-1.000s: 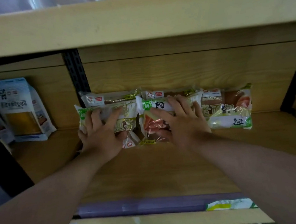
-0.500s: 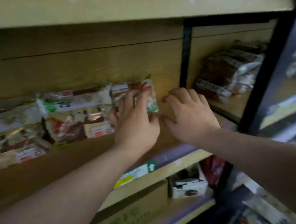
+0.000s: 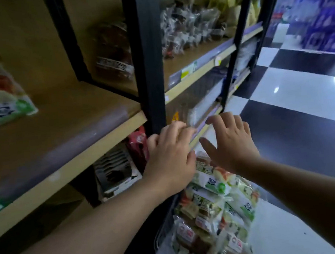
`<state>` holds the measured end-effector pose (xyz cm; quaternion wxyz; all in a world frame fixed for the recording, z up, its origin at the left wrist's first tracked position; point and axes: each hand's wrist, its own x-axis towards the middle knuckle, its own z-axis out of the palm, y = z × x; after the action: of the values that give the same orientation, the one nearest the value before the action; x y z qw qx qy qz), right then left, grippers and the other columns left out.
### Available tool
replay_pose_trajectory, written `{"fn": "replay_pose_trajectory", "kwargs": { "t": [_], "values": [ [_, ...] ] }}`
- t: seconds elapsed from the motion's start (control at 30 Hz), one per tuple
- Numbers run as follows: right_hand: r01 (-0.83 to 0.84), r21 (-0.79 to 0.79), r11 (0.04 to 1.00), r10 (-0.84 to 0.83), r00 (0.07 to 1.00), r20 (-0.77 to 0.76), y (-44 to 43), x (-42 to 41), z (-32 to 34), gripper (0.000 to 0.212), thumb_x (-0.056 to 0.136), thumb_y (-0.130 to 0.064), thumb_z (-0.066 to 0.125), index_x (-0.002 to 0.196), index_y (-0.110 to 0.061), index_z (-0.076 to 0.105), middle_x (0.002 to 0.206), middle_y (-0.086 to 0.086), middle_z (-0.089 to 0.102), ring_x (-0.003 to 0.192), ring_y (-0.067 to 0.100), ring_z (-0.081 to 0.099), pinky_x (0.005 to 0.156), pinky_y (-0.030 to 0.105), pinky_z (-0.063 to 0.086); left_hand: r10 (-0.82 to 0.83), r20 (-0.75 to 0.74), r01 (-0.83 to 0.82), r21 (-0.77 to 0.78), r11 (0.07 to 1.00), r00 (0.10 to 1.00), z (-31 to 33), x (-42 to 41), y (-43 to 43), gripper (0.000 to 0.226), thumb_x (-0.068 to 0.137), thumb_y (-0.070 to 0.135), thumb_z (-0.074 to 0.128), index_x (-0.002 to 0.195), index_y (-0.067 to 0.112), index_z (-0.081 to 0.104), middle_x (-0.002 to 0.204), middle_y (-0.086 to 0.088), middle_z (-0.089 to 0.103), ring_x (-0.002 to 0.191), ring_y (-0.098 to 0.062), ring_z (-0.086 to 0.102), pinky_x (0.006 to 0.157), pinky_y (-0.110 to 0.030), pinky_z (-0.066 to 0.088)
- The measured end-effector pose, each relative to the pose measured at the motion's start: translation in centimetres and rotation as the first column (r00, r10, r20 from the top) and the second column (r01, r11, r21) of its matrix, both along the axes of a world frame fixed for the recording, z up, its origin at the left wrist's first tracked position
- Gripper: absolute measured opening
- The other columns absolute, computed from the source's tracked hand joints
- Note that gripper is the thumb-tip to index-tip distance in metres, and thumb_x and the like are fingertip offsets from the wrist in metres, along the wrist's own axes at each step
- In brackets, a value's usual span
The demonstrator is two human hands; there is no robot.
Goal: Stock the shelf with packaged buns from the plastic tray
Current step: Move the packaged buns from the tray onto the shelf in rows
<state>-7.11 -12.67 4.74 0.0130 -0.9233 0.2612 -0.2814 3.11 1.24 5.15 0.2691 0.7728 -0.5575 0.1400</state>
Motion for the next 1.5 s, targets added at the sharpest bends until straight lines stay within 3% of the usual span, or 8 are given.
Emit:
{"fn": "replay_pose_trajectory", "kwargs": {
  "t": [0.17, 0.37, 0.47, 0.67, 0.87, 1.13, 1.37, 1.5],
  "values": [
    [0.178, 0.185, 0.967, -0.119, 0.949, -0.29, -4.6, -4.8, -7.3, 0.055, 0.086, -0.057, 0.052, 0.129, -0.025, 0.039, 0.129, 0.005, 0.042, 0.115, 0.027, 0.037, 0.094, 0.038, 0.03, -0.138, -0.134, 0.178, 0.35, 0.92, 0.981, -6.3, -0.3, -4.5, 0.051, 0.09, 0.04, 0.051, 0.137, 0.031, 0.032, 0.143, 0.005, 0.019, 0.131, -0.01, 0.007, 0.103, -0.035, 0.001],
    [0.363, 0.415, 0.834, -0.126, 0.858, -0.499, -8.0, -8.8, -14.6, 0.071, 0.079, -0.048, 0.064, 0.136, -0.022, 0.032, 0.135, 0.01, 0.04, 0.122, 0.031, 0.037, 0.096, 0.04, 0.036, -0.204, -0.175, 0.269, 0.642, 0.718, 0.963, -11.2, 0.7, -9.6, 0.073, 0.084, 0.027, 0.065, 0.143, 0.033, 0.022, 0.155, 0.007, 0.002, 0.14, -0.014, 0.004, 0.109, -0.039, 0.019],
    [0.41, 0.54, 0.735, -0.041, 0.822, -0.568, -9.2, -9.4, -17.6, 0.09, 0.072, -0.041, 0.075, 0.142, -0.019, 0.023, 0.139, 0.012, 0.037, 0.127, 0.031, 0.034, 0.1, 0.038, 0.036, -0.22, -0.137, 0.249, 0.723, 0.644, 0.966, -12.9, 1.2, -12.0, 0.085, 0.08, 0.022, 0.069, 0.145, 0.033, 0.017, 0.156, 0.002, 0.002, 0.142, -0.017, 0.003, 0.11, -0.039, 0.017],
    [0.414, 0.665, 0.622, -0.015, 0.855, -0.519, -10.5, -8.7, -22.0, 0.133, 0.05, -0.044, 0.086, 0.149, -0.024, -0.001, 0.149, 0.009, 0.026, 0.136, 0.029, 0.024, 0.111, 0.042, 0.027, -0.193, -0.129, 0.217, 0.805, 0.552, 0.973, -15.8, 1.7, -16.6, 0.114, 0.068, 0.022, 0.082, 0.144, 0.047, 0.001, 0.159, 0.006, -0.011, 0.144, -0.019, -0.013, 0.112, -0.054, 0.01],
    [0.395, 0.609, 0.687, -0.066, 0.869, -0.49, -10.9, -8.2, -24.3, 0.15, 0.038, -0.07, 0.078, 0.145, -0.03, -0.019, 0.159, 0.001, 0.001, 0.144, 0.019, 0.002, 0.116, 0.04, 0.002, -0.234, -0.173, 0.262, 0.861, 0.436, 0.957, -17.5, 1.8, -18.3, 0.14, 0.048, 0.046, 0.091, 0.138, 0.056, -0.016, 0.155, 0.011, -0.026, 0.138, -0.023, -0.031, 0.101, -0.077, 0.002],
    [0.264, 0.605, 0.751, -0.089, 0.949, -0.303, -11.0, -8.4, -23.7, 0.131, 0.039, -0.057, 0.083, 0.145, -0.029, 0.01, 0.134, -0.002, 0.04, 0.122, 0.019, 0.033, 0.107, 0.036, 0.023, -0.28, -0.131, 0.278, 0.758, 0.59, 0.951, -16.9, 1.5, -17.4, 0.113, 0.061, 0.048, 0.08, 0.133, 0.058, -0.005, 0.147, 0.0, 0.017, 0.135, -0.021, 0.005, 0.097, -0.067, 0.029],
    [0.235, 0.537, 0.81, -0.144, 0.968, -0.206, -10.9, -8.6, -18.6, 0.123, 0.036, -0.065, 0.067, 0.143, -0.029, 0.017, 0.119, -0.004, 0.043, 0.102, 0.01, 0.029, 0.104, 0.042, 0.03, -0.262, -0.021, 0.209, 0.667, 0.716, 0.965, -10.7, 0.6, -16.1, 0.112, 0.06, 0.051, 0.081, 0.135, 0.055, -0.003, 0.142, 0.001, 0.017, 0.132, -0.024, 0.006, 0.096, -0.064, 0.026],
    [0.224, 0.446, 0.867, -0.129, 0.964, -0.234, -10.7, -9.0, -13.8, 0.12, 0.037, -0.068, 0.068, 0.139, -0.038, 0.012, 0.117, -0.004, 0.046, 0.104, 0.015, 0.035, 0.108, 0.049, 0.022, -0.235, 0.033, 0.165, 0.617, 0.769, 0.971, -4.8, -0.4, -14.8, 0.111, 0.062, 0.035, 0.079, 0.136, 0.053, -0.001, 0.145, -0.001, 0.013, 0.134, -0.024, 0.0, 0.098, -0.068, 0.023]
  ]
}}
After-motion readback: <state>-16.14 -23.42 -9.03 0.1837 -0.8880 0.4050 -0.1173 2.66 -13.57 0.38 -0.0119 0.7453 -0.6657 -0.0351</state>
